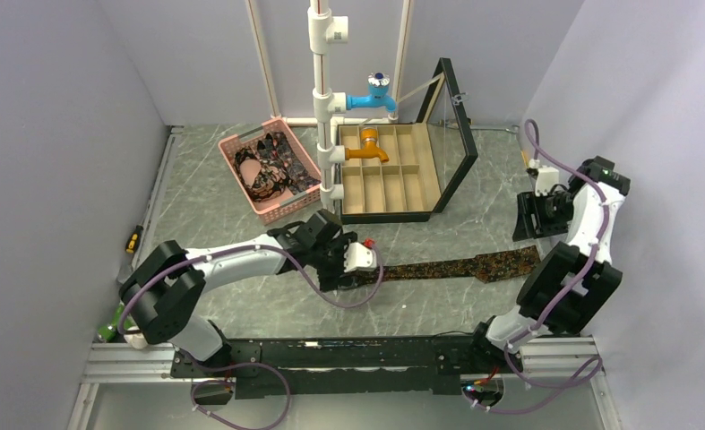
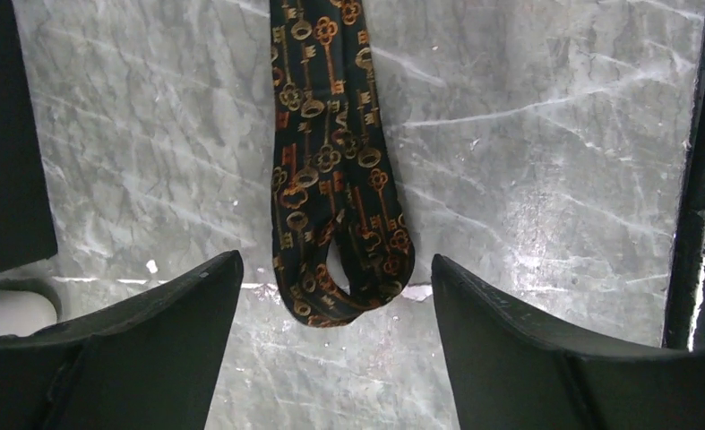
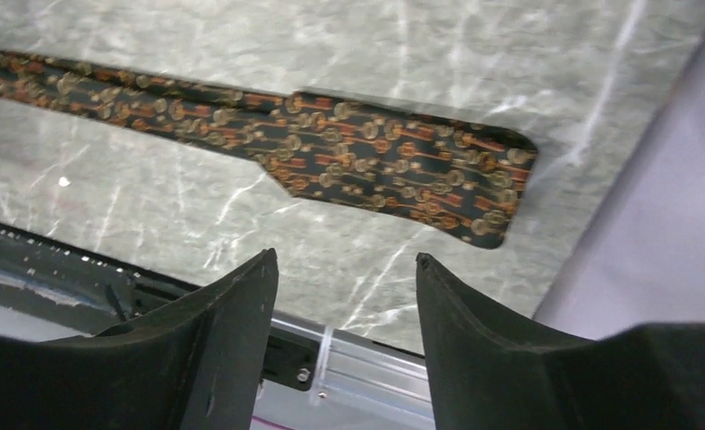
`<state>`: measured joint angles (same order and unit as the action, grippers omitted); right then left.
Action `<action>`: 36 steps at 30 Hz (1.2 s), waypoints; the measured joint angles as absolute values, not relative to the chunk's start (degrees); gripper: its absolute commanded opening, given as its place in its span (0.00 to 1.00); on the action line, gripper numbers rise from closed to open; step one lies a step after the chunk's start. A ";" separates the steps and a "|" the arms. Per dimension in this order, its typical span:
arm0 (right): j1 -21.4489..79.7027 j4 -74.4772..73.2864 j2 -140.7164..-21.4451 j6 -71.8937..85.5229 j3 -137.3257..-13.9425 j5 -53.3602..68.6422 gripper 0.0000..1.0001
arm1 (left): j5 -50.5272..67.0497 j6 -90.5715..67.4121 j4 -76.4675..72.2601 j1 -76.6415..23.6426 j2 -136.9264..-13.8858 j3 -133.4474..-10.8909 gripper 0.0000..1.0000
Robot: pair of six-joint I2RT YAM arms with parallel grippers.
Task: Roll the ties
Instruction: Roll the tie at the center of the board.
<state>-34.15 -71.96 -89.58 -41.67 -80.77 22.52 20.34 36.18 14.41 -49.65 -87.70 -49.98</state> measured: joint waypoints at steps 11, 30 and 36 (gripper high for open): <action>-19.90 -72.66 -79.07 -41.19 -66.98 24.60 0.51 | 26.87 31.22 14.96 -41.19 -81.65 -47.05 0.99; -17.74 -73.54 -74.74 -39.44 -69.67 29.12 0.53 | 12.25 30.24 13.91 -52.45 -95.33 -52.12 0.32; -17.67 -73.54 -74.81 -39.42 -69.69 29.61 0.52 | 9.56 39.88 11.53 -52.93 -94.78 -50.50 0.25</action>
